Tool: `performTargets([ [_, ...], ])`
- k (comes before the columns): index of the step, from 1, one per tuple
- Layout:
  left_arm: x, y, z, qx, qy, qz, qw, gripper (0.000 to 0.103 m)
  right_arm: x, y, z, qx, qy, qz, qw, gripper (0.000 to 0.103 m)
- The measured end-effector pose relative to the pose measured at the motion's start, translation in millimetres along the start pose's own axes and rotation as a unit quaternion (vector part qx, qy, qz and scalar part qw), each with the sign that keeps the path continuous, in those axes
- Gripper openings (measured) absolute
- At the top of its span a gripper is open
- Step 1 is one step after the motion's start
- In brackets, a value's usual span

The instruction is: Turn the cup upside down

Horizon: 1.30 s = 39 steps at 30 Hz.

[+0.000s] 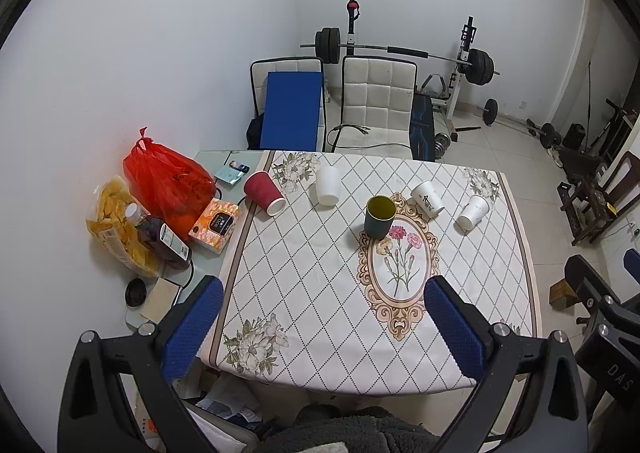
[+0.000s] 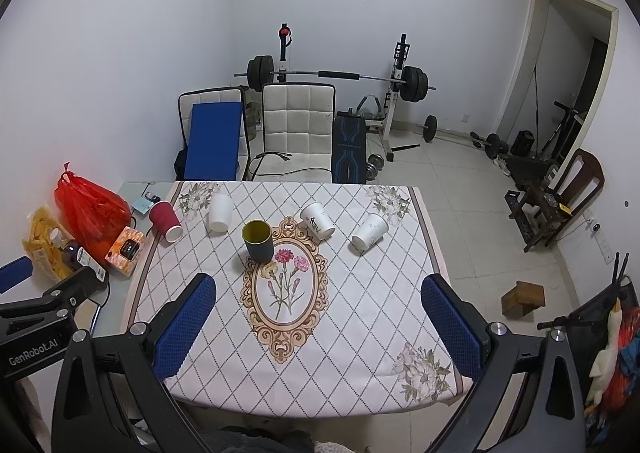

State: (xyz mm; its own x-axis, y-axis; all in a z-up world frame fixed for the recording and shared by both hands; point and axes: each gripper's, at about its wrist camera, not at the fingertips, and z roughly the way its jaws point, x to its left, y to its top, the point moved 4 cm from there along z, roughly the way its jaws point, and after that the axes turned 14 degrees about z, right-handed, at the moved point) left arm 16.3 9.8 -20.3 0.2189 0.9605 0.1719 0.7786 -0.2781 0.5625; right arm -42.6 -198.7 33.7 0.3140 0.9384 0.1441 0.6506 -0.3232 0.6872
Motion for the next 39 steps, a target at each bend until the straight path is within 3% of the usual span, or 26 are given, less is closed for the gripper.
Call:
performTargets([
  [39, -6.6, 4.4, 1.1, -0.001, -0.001, -0.001, 1.0, 0.103, -2.3, 2.9, 9.9, 0.001, -0.004, 0.0, 1.0, 0.103],
])
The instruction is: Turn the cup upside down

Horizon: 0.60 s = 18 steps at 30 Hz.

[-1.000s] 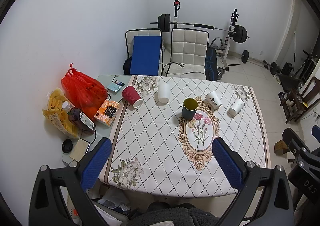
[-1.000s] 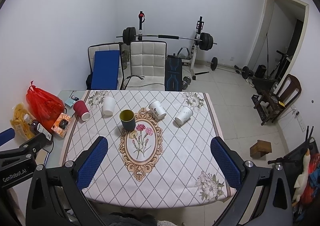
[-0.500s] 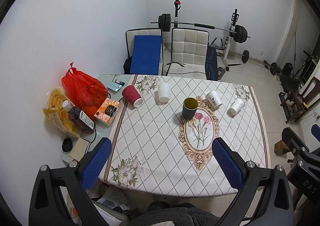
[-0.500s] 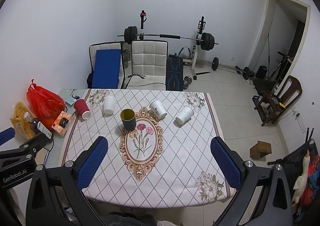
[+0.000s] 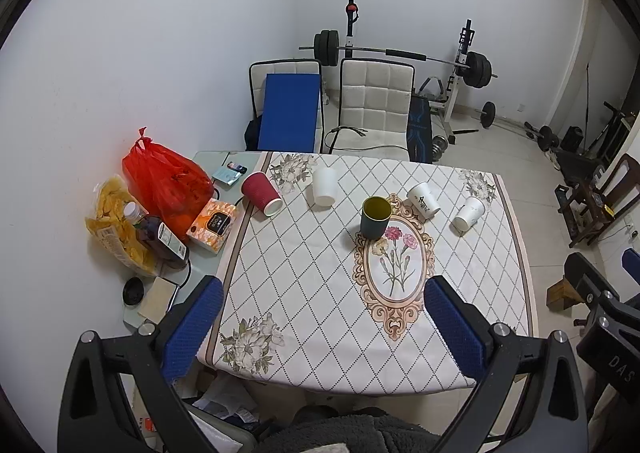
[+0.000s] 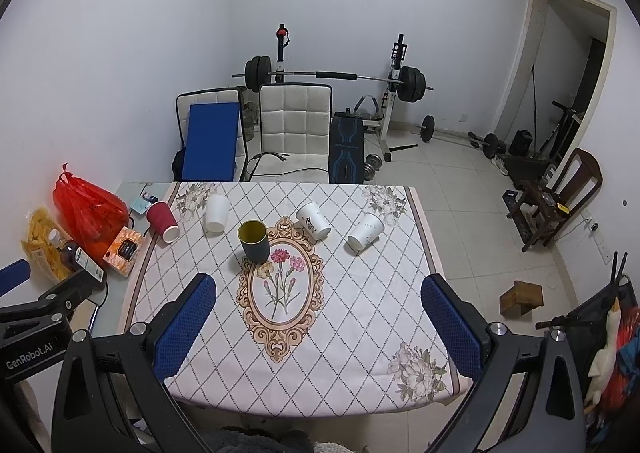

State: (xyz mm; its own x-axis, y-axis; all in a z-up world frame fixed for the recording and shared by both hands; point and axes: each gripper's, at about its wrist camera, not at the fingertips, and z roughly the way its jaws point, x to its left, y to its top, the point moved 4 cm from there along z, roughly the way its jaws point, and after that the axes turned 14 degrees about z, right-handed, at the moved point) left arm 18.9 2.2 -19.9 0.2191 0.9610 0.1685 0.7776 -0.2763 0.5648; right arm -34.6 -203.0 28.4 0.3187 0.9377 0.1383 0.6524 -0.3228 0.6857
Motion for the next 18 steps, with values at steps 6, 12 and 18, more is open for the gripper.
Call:
performTargets([
  [6, -3, 1, -1, 0.0, 0.001, 0.001, 1.0, 0.103, -5, -1, -3, 0.003, 0.003, 0.004, 1.0, 0.103],
  [12, -3, 0, -1, 0.001, 0.004, 0.0, 1.0, 0.103, -13, -3, -5, 0.007, 0.007, 0.01, 1.0, 0.103],
  [18, 0, 2, 35, 0.028, 0.05, -0.012, 0.9983, 0.103, -19, -11, 33, 0.028, 0.012, 0.015, 0.999, 0.103],
])
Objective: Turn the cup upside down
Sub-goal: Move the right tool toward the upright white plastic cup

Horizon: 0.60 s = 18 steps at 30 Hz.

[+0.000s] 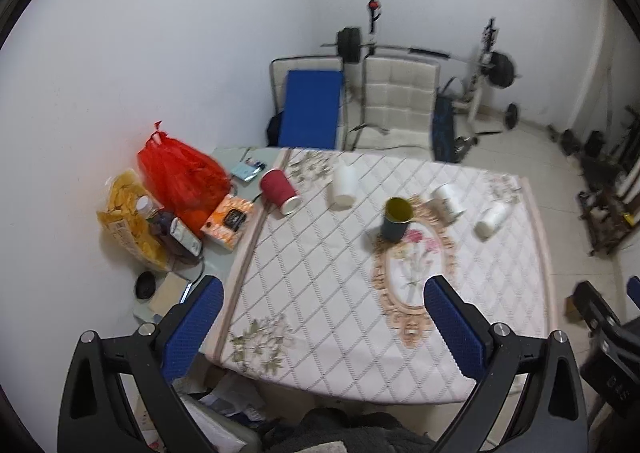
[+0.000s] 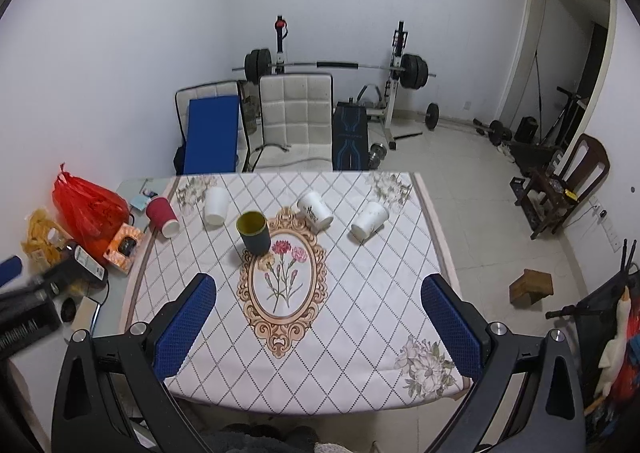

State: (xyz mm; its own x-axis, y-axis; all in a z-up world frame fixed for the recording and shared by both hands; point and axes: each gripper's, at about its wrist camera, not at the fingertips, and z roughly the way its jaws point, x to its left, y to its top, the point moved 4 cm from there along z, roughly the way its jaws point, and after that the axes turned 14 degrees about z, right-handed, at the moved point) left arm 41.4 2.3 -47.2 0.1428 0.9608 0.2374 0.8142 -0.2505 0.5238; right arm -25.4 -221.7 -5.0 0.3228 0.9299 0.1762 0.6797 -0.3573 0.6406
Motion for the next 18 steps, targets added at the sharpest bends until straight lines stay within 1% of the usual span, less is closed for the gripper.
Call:
performTargets([
  [2, 1, -1, 23, 0.018, 0.007, -0.004, 0.9998, 0.103, -2, -5, 24, 0.012, 0.007, 0.0, 1.0, 0.103],
  [5, 5, -4, 64, 0.053, 0.018, -0.006, 0.9984, 0.103, -3, -15, 74, 0.05, 0.006, -0.002, 0.999, 0.103],
  [9, 7, -4, 120, 0.095, 0.033, 0.009, 0.9949, 0.103, -1, -31, 137, 0.094, 0.002, 0.006, 0.996, 0.103],
  [14, 10, 10, 192, 0.129, 0.024, 0.031, 0.9909, 0.103, 10, -50, 221, 0.152, -0.011, 0.018, 0.988, 0.103],
  [16, 11, 19, 218, 0.143, 0.021, 0.043, 0.9885, 0.103, 14, -56, 252, 0.168, -0.026, 0.02, 0.985, 0.103],
  [18, 10, 29, 245, 0.155, 0.01, 0.051, 0.9865, 0.103, 20, -60, 282, 0.189, -0.036, 0.027, 0.981, 0.103],
])
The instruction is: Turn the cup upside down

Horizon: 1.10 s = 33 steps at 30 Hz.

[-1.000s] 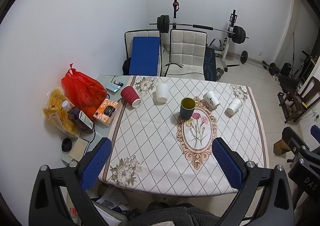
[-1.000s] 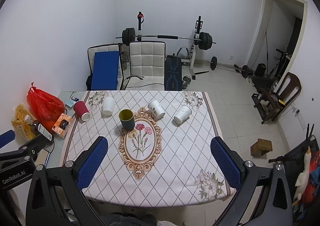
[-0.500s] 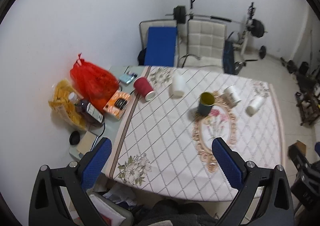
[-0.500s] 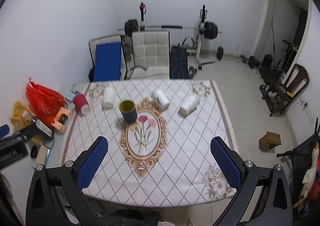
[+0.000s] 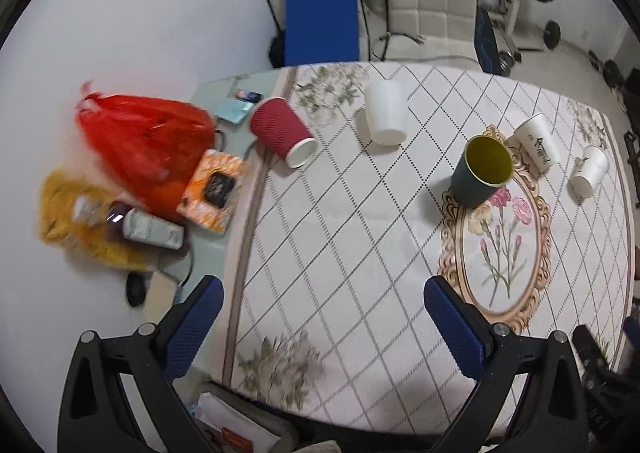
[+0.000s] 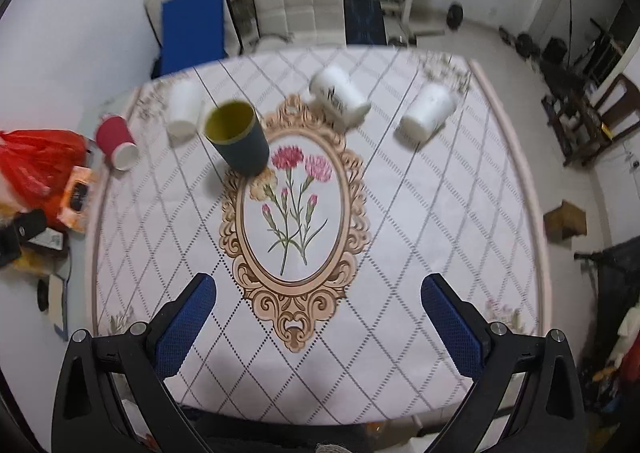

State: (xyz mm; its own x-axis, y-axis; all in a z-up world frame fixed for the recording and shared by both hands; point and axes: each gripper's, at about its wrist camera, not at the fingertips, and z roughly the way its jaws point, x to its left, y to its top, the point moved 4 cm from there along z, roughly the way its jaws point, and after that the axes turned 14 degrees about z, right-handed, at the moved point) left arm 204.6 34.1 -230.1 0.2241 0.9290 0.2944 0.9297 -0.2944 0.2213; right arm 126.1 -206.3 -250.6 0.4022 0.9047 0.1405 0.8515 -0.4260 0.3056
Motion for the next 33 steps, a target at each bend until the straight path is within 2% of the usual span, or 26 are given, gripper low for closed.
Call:
performTargets([
  [5, 0, 51, 60, 0.025, -0.009, 0.021, 0.9994, 0.103, 18, 20, 65, 0.047, -0.021, 0.018, 0.999, 0.103],
  [10, 0, 98, 116, 0.052, -0.028, 0.026, 0.9979, 0.103, 31, 42, 109, 0.074, -0.036, 0.028, 0.996, 0.103],
  [15, 1, 144, 166, 0.085, -0.102, -0.001, 0.9912, 0.103, 39, 63, 151, 0.096, -0.057, 0.038, 0.993, 0.103],
  [19, -3, 174, 194, 0.101, -0.141, -0.019, 0.9846, 0.102, 38, 70, 172, 0.112, -0.074, 0.046, 0.99, 0.103],
  [22, -14, 198, 216, 0.108, -0.161, -0.011, 0.9809, 0.101, 34, 73, 182, 0.12, -0.086, 0.052, 0.988, 0.103],
  [26, -28, 219, 239, 0.12, -0.167, 0.016, 0.9785, 0.101, 30, 76, 193, 0.129, -0.096, 0.063, 0.985, 0.103],
  [33, -51, 233, 268, 0.141, -0.158, 0.058, 0.9756, 0.101, 27, 79, 207, 0.142, -0.108, 0.076, 0.981, 0.103],
])
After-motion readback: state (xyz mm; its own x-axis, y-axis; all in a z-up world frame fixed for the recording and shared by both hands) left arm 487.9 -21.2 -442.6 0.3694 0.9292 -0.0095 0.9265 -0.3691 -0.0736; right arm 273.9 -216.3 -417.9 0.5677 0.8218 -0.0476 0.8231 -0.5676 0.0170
